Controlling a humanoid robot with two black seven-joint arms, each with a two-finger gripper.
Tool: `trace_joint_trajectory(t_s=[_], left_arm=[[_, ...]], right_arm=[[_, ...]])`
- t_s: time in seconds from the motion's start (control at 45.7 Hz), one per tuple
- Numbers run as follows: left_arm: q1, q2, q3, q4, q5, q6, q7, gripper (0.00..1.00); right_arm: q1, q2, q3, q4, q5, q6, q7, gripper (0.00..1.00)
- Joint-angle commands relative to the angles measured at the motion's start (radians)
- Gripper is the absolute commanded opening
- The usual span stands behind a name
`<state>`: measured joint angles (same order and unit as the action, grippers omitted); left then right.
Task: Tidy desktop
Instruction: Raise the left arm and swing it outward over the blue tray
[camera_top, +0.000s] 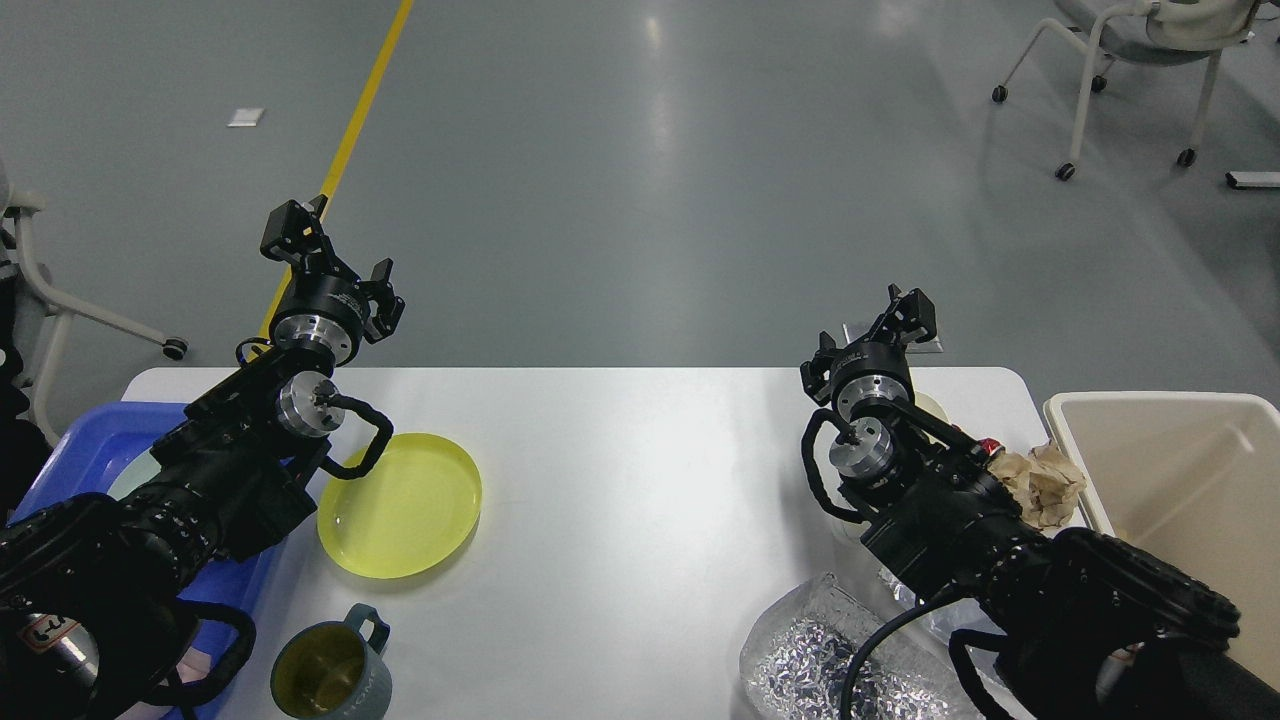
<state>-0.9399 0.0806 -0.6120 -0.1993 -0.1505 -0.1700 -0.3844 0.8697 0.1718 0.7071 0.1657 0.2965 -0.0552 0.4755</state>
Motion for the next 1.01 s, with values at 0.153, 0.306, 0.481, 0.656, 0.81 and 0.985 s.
trace_joint_trajectory(t_s=[0.153,0.306,0.481,0.656,0.81,0.985], left_arm=[[-0.013,-0.005,0.096,-0.002,0.0,-0.017,-0.011,1.0],[-0.057,-0.004,0.219,0.0,-0.004,-0.022,0.001,1.0],[-0.131,-0.001,0.568,-0.005,-0.009,-0.042,-0.005,1.0],[-0.201,0.025,0.872,-0.113,-0.008,-0.039,0.001,1.0],[-0.339,0.169,1.138,-0.366,-0.004,-0.042,0.005,1.0],[-0.502,0.258,1.353,-0.609,0.006,-0.045,0.002,1.0]], right_arm=[[0.0,0.0,0.0,0.0,0.0,0.0,0.0,1.0],[0.0,0.0,0.0,0.0,0.001,0.0,0.0,1.0],[0.0,0.0,0.0,0.0,0.0,0.0,0.0,1.0],[0.0,0.0,0.0,0.0,0.0,0.0,0.0,1.0],[0.0,0.0,0.0,0.0,0.001,0.0,0.0,1.0],[0.0,0.0,0.0,0.0,0.0,0.0,0.0,1.0]])
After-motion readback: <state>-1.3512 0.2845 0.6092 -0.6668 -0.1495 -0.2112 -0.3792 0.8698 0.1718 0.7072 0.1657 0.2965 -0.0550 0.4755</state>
